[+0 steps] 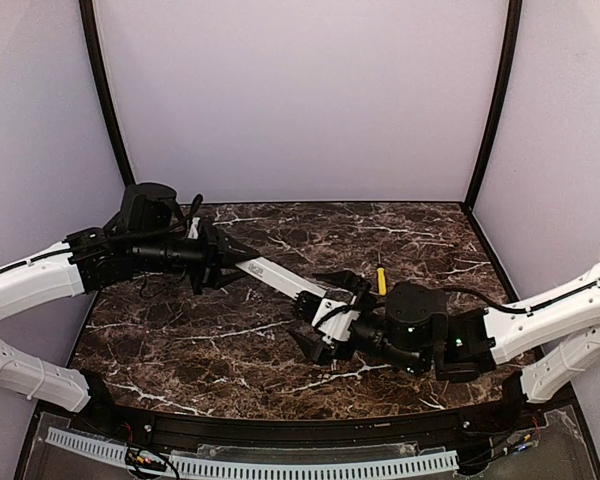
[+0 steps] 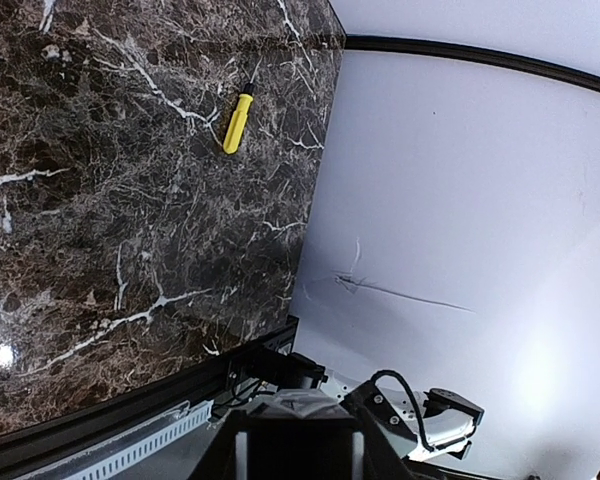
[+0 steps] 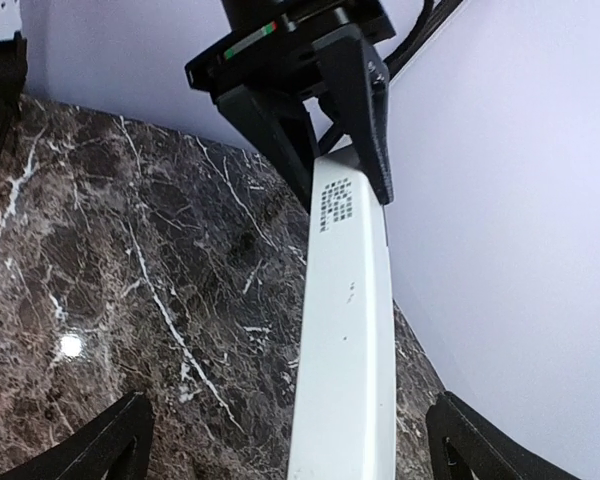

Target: Unload the batteries from the remote control

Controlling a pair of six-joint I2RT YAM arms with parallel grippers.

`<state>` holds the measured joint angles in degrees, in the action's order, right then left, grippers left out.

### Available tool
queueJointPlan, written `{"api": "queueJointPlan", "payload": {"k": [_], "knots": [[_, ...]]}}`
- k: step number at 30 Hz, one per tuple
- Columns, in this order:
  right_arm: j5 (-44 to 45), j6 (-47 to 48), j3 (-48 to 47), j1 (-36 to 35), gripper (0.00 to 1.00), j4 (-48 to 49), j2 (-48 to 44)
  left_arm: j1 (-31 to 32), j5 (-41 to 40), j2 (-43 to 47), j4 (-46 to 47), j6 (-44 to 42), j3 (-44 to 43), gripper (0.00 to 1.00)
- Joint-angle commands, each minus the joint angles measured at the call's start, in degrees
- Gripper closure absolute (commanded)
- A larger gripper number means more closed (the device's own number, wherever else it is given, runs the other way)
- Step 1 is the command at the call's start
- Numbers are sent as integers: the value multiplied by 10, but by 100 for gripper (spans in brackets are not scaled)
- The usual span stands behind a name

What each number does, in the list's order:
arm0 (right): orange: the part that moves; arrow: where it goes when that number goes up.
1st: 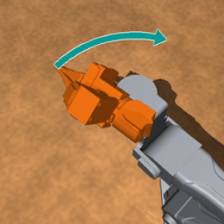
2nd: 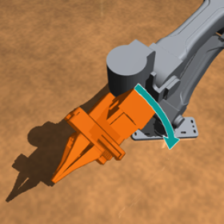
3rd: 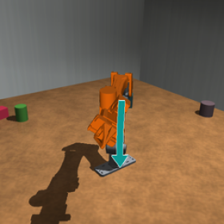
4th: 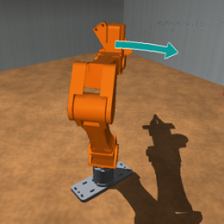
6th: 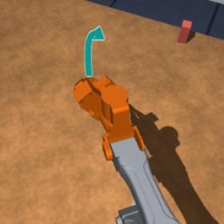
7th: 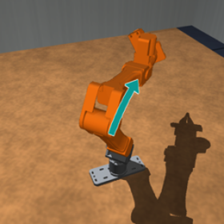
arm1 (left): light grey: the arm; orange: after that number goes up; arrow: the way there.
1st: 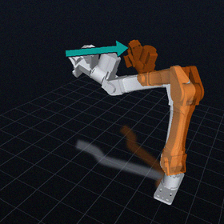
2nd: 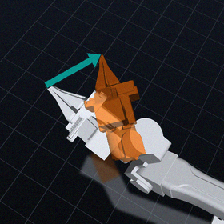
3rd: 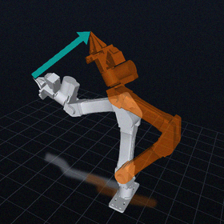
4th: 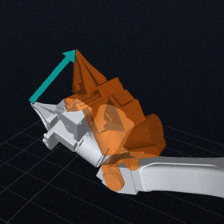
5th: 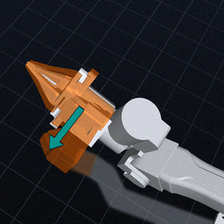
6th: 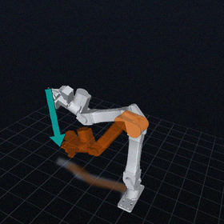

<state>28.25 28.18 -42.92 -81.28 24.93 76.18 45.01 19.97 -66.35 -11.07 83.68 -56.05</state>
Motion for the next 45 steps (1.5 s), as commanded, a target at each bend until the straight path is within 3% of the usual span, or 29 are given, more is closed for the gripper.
{"api": "queueJointPlan", "payload": {"k": [1, 12, 30, 33, 35, 41, 45], "knots": [[71, 80, -17, -14, 7, 58, 32, -5, 22, 17, 1, 25, 7, 99], [163, 207, -17, -21, 26, 187, 92, -9, 43, 16, 22, 42, 21, 99], [232, 302, -38, -20, 63, 263, 151, -10, 37, 25, 11, 42, 22, 98], [236, 302, -42, -20, 68, 261, 153, -10, 34, 28, 9, 48, 24, 94], [238, 301, -45, -20, 73, 259, 155, -10, 31, 31, 5, 51, 25, 87], [237, 277, -52, -20, 84, 237, 154, -10, 25, 39, 9, 59, 30, 39], [234, 237, -56, -19, 88, 203, 145, -10, 17, 46, 6, 59, 32, 18]]}}
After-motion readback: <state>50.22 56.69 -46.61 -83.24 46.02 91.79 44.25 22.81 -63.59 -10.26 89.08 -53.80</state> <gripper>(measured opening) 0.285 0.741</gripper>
